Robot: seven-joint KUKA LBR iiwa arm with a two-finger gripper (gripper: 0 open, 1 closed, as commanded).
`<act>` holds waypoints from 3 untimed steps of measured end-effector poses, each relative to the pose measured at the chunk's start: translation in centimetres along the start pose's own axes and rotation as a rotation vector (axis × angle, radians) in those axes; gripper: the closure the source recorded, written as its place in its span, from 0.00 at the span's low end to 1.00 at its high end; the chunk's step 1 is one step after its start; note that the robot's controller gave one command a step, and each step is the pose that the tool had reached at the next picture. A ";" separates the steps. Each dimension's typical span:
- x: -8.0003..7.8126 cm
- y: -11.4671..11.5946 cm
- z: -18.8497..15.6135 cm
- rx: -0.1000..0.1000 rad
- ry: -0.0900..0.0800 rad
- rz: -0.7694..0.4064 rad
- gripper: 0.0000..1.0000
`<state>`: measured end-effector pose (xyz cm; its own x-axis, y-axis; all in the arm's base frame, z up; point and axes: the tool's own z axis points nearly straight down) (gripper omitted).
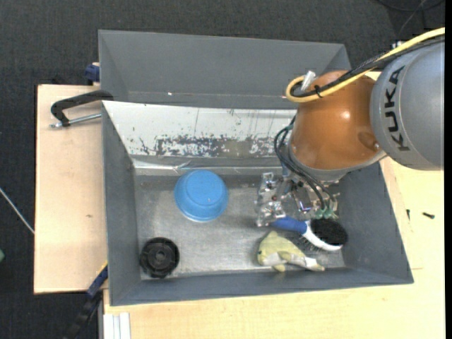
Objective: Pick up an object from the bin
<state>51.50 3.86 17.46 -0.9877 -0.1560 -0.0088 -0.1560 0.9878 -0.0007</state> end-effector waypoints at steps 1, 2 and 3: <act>0.1 0.1 0.1 -0.001 0.003 0.001 0.00; -2.0 -4.2 10.3 -0.006 0.005 -0.034 0.00; -2.2 -4.3 10.0 -0.001 -0.007 -0.037 1.00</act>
Offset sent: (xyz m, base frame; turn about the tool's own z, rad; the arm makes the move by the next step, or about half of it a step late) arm 0.0000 0.0000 0.0000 0.0000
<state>54.44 0.00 7.47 -0.9811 -0.1929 -0.0160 -0.1929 0.9812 -0.0002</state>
